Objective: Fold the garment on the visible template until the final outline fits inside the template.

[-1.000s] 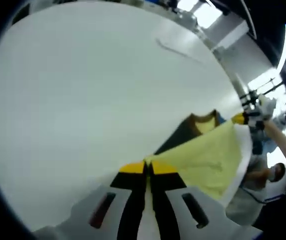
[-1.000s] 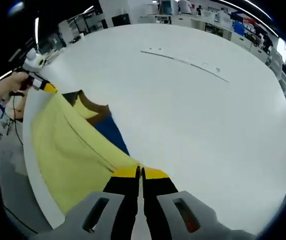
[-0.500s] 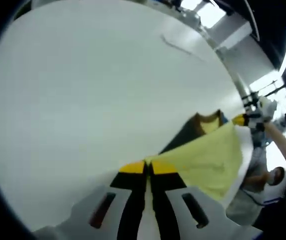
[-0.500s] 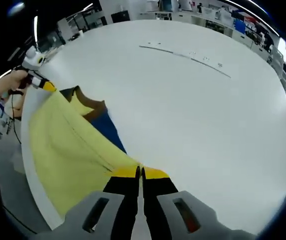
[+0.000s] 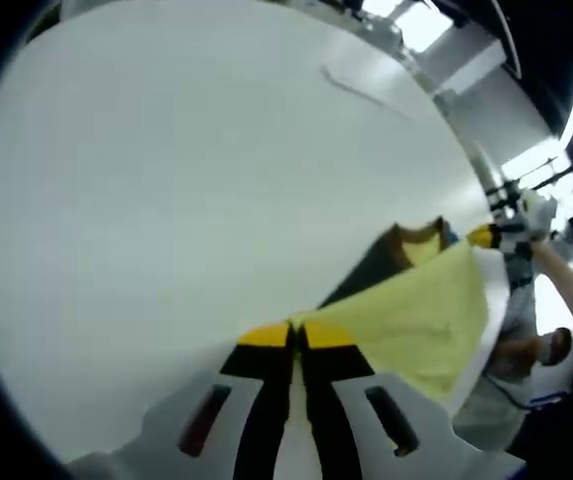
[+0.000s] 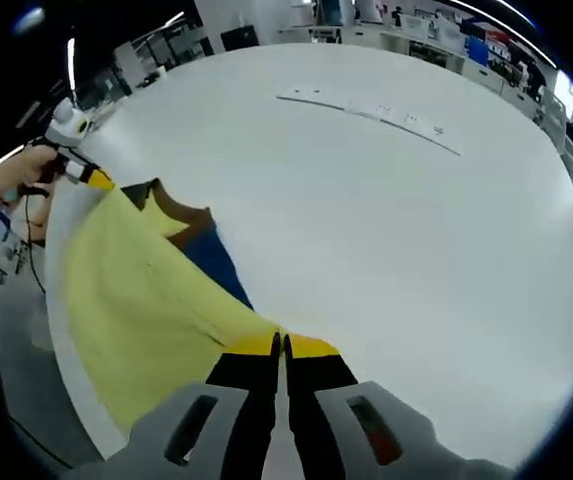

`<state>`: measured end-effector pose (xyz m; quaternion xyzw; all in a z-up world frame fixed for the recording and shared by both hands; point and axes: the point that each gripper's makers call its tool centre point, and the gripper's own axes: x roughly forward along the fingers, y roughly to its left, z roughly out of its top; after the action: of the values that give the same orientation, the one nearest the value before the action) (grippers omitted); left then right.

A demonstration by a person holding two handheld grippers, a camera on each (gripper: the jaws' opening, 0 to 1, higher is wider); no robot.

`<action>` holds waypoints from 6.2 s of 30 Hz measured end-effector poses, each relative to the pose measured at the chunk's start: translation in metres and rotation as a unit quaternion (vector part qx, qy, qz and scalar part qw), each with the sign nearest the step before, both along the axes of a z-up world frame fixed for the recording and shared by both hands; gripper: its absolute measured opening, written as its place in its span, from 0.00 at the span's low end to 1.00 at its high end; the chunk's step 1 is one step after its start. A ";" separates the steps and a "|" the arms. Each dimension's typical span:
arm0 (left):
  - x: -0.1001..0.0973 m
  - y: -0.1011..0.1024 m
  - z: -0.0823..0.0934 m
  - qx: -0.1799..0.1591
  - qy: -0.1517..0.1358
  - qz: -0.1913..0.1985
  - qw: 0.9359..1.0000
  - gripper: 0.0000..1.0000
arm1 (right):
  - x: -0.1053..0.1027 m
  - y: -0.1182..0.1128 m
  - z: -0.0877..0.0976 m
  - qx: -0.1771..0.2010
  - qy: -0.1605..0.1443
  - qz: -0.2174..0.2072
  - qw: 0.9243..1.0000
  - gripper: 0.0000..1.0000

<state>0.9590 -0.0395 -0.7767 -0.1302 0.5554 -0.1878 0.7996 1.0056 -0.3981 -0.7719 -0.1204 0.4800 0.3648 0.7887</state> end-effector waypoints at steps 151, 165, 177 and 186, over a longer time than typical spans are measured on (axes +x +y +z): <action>-0.142 -0.047 0.107 -0.022 -0.179 -0.089 0.980 0.85 | -0.172 0.027 0.103 0.133 -0.071 -0.040 0.988 0.77; -0.108 -0.054 0.067 -0.010 -0.151 -0.094 0.984 0.72 | -0.132 0.044 0.071 0.118 -0.050 -0.031 0.991 0.64; -0.079 -0.059 0.040 -0.019 -0.139 -0.106 0.984 0.62 | -0.099 0.053 0.043 0.116 -0.033 -0.034 0.992 0.54; -0.063 -0.056 0.030 -0.018 -0.134 -0.097 0.986 0.57 | -0.079 0.056 0.029 0.110 -0.029 -0.038 0.993 0.49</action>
<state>0.8959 -0.0960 -0.7471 -0.0638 0.4496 -0.2906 0.8423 0.9263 -0.3421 -0.7431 -0.0248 0.4184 0.3813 0.8240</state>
